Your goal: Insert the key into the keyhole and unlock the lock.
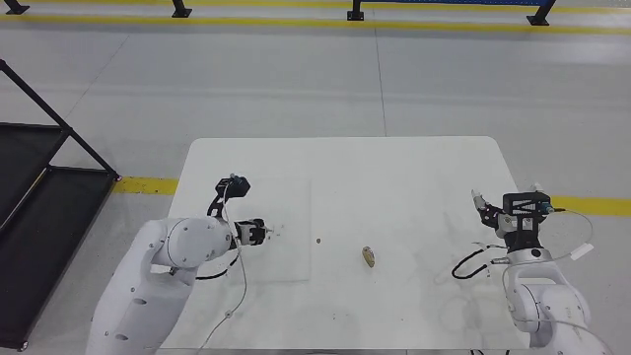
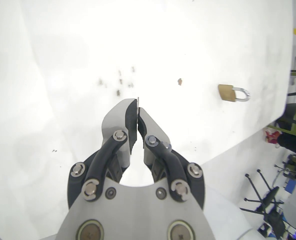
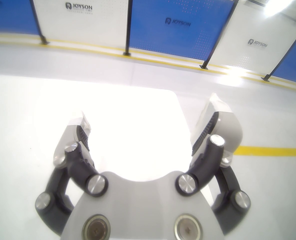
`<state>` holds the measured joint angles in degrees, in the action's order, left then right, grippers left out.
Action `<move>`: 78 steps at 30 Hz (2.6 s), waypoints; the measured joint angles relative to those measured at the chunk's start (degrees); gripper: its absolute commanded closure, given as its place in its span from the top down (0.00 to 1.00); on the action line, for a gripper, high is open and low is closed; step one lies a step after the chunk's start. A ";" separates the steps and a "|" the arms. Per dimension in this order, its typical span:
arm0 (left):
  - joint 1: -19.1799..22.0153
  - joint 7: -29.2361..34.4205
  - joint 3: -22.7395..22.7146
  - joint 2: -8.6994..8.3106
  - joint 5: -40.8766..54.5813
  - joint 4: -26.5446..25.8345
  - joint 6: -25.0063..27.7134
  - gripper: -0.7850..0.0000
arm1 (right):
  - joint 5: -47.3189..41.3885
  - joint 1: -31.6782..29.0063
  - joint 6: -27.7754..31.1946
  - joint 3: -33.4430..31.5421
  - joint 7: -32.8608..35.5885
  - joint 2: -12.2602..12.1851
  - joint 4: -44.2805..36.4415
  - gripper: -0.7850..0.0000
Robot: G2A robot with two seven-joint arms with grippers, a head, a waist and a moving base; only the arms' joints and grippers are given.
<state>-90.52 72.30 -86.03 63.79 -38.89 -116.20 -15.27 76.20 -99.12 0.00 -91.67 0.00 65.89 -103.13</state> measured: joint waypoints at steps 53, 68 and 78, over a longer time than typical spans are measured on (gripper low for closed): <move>0.14 15.70 -16.83 -3.83 70.49 31.00 28.52 0.00 | 8.94 1.68 7.14 6.42 10.71 -0.09 -7.76 1.00; 0.14 15.70 -16.83 -3.83 70.49 31.00 28.52 0.00 | 9.98 2.53 15.55 18.48 38.27 0.54 -20.72 1.00; 0.14 15.70 -16.83 -3.83 70.49 31.00 28.52 0.00 | -2.63 12.25 14.75 25.14 65.07 1.74 -20.22 1.00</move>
<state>-90.38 88.00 -102.86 59.96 31.60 -85.20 13.25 73.58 -86.87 14.75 -66.54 65.07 67.63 -123.35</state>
